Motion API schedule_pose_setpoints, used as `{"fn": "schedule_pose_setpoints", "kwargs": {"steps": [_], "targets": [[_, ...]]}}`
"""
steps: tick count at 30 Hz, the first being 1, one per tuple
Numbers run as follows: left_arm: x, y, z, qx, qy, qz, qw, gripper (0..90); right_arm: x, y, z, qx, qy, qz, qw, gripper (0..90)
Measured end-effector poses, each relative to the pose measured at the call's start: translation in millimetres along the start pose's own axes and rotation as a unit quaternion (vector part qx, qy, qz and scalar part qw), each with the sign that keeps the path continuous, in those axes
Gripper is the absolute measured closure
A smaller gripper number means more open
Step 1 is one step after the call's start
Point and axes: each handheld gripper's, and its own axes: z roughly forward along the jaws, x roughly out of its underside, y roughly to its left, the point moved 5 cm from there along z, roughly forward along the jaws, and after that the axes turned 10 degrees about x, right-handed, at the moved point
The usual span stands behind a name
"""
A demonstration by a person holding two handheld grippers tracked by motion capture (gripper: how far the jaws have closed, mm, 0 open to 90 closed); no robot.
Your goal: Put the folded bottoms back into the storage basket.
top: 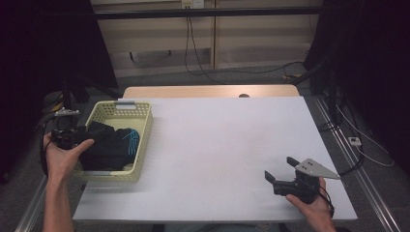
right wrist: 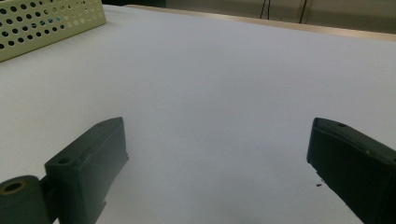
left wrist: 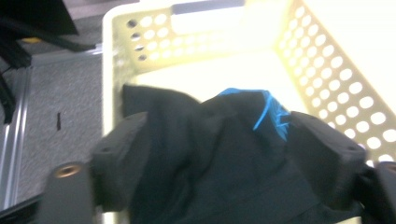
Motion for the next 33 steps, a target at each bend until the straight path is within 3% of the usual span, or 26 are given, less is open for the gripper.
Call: {"fn": "schedule_pose_setpoints", "kwargs": {"steps": [5,9,13,15,19,24,25,28,30,32,33], "targets": [[-5.2,-12.6,13.6,0.024,0.004,-0.004,0.9997,25.4,0.0,-0.1,0.3,0.000,0.001,0.001,1.0000,4.8],[-5.1,-17.1,27.6,0.030,0.021,-0.008,0.9993,50.8,0.1,0.0,0.1,0.000,0.001,0.000,1.0000,4.8],[2.6,-12.6,46.8,-0.003,0.068,-0.004,0.9977,78.7,0.1,-0.7,0.0,-0.001,0.000,0.001,1.0000,4.8],[7.9,-7.1,53.4,-0.022,0.092,-0.005,0.9955,84.1,0.3,-0.8,-0.4,-0.002,0.001,0.000,1.0000,4.8],[17.8,2.8,62.0,-0.043,0.120,-0.015,0.9917,84.3,0.4,-1.4,0.0,0.000,0.002,0.002,1.0000,4.8],[20.2,2.9,66.9,-0.062,0.153,-0.008,0.9863,80.1,0.4,0.0,0.8,-0.002,0.002,0.000,1.0000,4.8],[21.8,3.6,68.7,-0.071,0.170,-0.008,0.9828,79.6,0.4,0.0,0.9,-0.001,0.003,0.000,1.0000,4.8],[25.1,3.4,73.4,-0.085,0.187,-0.008,0.9786,77.9,0.4,-0.3,0.3,-0.001,0.002,0.002,1.0000,4.8],[26.1,4.1,76.2,-0.086,0.197,-0.005,0.9767,77.5,0.7,-0.9,0.0,-0.001,0.002,0.002,1.0000,4.8],[26.2,4.9,78.5,-0.079,0.196,-0.013,0.9772,76.8,0.7,-1.2,-0.4,-0.001,0.002,0.002,1.0000,4.8],[25.5,6.0,77.7,-0.075,0.205,-0.011,0.9759,76.7,0.6,-0.9,-0.8,-0.001,0.002,0.002,1.0000,4.8]]}}
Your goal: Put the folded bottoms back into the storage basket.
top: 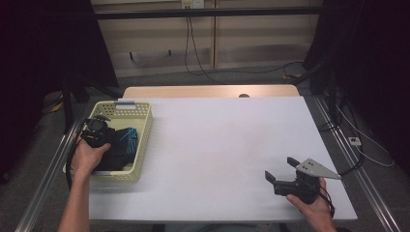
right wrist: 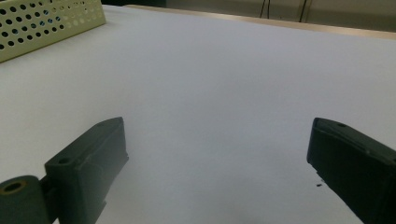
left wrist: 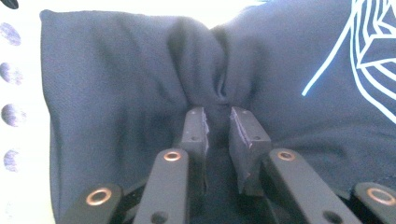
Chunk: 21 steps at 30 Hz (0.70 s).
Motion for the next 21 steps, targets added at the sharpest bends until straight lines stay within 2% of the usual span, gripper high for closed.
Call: {"fn": "schedule_pose_setpoints", "kwargs": {"steps": [4,7,10,12,14,15,16,19,20,21], "targets": [[-1.0,-0.3,2.0,0.008,-0.003,0.000,1.0000,76.4,-0.2,0.3,-0.9,-0.001,-0.002,-0.001,1.0000,4.8],[-1.9,-1.4,3.8,0.020,-0.017,-0.014,0.9996,76.5,-0.2,0.1,0.1,0.000,0.000,0.000,1.0000,4.8],[-4.1,-0.5,4.0,0.029,-0.013,-0.012,0.9994,76.5,-0.4,1.2,1.1,-0.001,-0.001,-0.003,1.0000,4.8],[-5.9,-1.6,5.1,0.033,-0.014,-0.017,0.9992,76.7,-0.5,1.2,1.6,-0.001,0.000,-0.004,1.0000,4.8],[-7.6,-4.9,6.8,0.048,-0.025,-0.021,0.9983,77.2,-0.7,1.1,1.7,-0.001,-0.001,-0.003,1.0000,4.8],[-8.5,-7.7,7.7,0.058,-0.026,-0.013,0.9979,77.6,-0.6,1.1,1.6,-0.001,-0.001,-0.003,1.0000,4.8],[-9.0,-9.3,8.0,0.059,-0.026,-0.007,0.9979,78.5,-0.6,1.0,1.6,-0.001,-0.001,-0.003,1.0000,4.8],[-12.4,-15.2,9.4,0.035,-0.017,-0.009,0.9992,78.6,-0.6,0.8,1.4,-0.001,-0.001,-0.001,1.0000,4.8],[-13.1,-14.9,8.5,0.035,-0.009,-0.003,0.9993,78.7,-0.5,0.8,1.4,-0.001,0.000,-0.002,1.0000,4.8],[-14.4,-16.6,9.5,0.039,-0.014,-0.009,0.9991,78.7,-0.6,1.1,1.3,-0.001,0.000,-0.001,1.0000,4.8]]}}
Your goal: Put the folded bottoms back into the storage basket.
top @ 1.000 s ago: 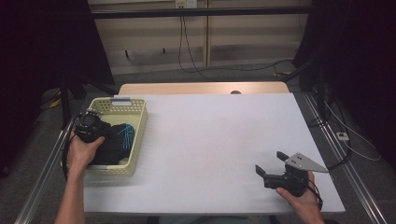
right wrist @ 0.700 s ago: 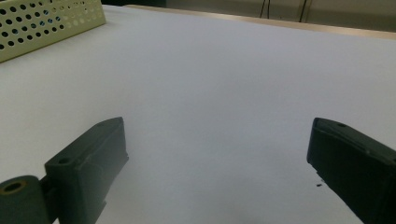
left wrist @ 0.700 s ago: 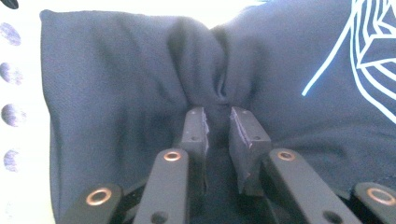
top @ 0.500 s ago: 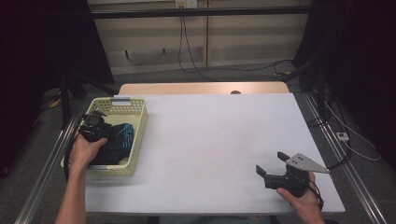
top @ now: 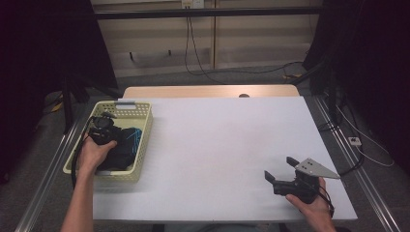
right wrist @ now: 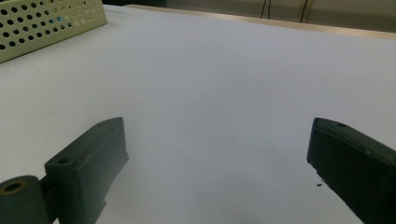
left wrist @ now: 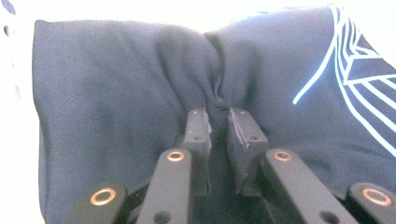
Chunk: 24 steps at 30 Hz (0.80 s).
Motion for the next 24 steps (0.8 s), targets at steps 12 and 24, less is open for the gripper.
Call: {"fn": "schedule_pose_setpoints", "kwargs": {"steps": [12,24], "targets": [[-11.8,-13.3,7.4,0.004,-0.018,-0.002,0.9998,79.1,-0.1,-0.6,0.6,0.001,0.000,-0.002,1.0000,4.7],[3.7,-10.5,-11.2,0.063,0.004,0.011,0.9979,69.5,0.4,-1.3,-1.1,0.002,0.000,0.000,1.0000,4.7]]}}
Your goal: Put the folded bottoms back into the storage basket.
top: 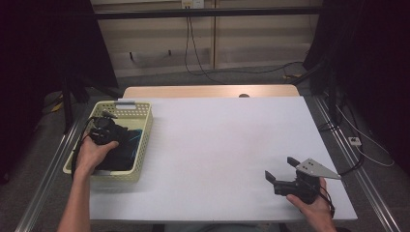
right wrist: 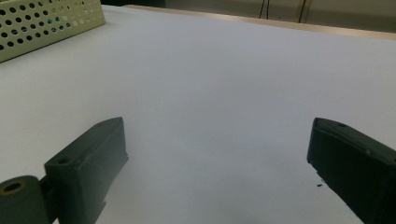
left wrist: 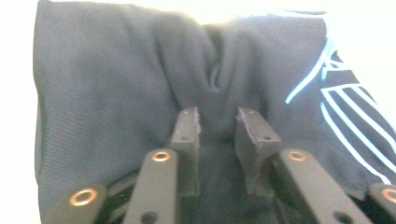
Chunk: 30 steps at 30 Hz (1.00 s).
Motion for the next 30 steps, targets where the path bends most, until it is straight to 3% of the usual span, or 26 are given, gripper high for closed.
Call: {"fn": "schedule_pose_setpoints", "kwargs": {"steps": [2,5,7,8,11,13,17,18,23,27,30], "targets": [[-0.2,-0.5,-4.5,0.011,-0.010,0.017,0.9997,62.9,-0.1,0.9,0.9,0.000,0.000,0.000,1.0000,4.7],[-2.0,-0.6,-18.9,0.021,-0.054,0.028,0.9979,58.3,-0.1,0.4,1.4,0.000,0.000,0.000,1.0000,4.7],[-4.3,-1.4,-31.3,0.036,-0.096,0.040,0.9939,53.7,-0.1,0.1,1.1,0.001,0.000,0.002,1.0000,4.7],[-5.6,-0.4,-38.1,0.031,-0.121,0.037,0.9914,51.2,-0.1,0.0,0.9,0.001,0.000,0.001,1.0000,4.7],[-6.9,3.5,-49.1,0.021,-0.153,0.036,0.9874,46.6,-0.3,-0.1,0.6,0.001,-0.001,0.001,1.0000,4.7],[-6.7,4.7,-49.4,0.015,-0.156,0.039,0.9868,42.3,-0.4,0.3,0.6,0.000,-0.002,0.001,1.0000,4.7],[-2.8,3.7,-40.9,0.002,-0.144,0.053,0.9881,32.3,-0.3,0.0,0.5,0.000,-0.001,0.001,1.0000,4.7],[-1.5,3.2,-38.9,-0.001,-0.142,0.062,0.9879,30.3,-0.3,-0.1,0.6,0.001,-0.001,0.001,1.0000,4.7],[0.5,-2.0,-36.0,-0.006,-0.161,0.065,0.9849,14.8,-0.5,0.1,1.5,0.001,-0.002,0.001,1.0000,4.7],[1.9,-5.7,-38.3,0.014,-0.172,0.060,0.9832,9.3,-0.2,-0.2,1.1,0.001,-0.001,0.003,1.0000,4.7],[3.4,-10.6,-38.4,0.022,-0.178,0.074,0.9810,4.3,0.1,-0.7,0.5,-0.001,-0.002,0.001,1.0000,4.7]]}}
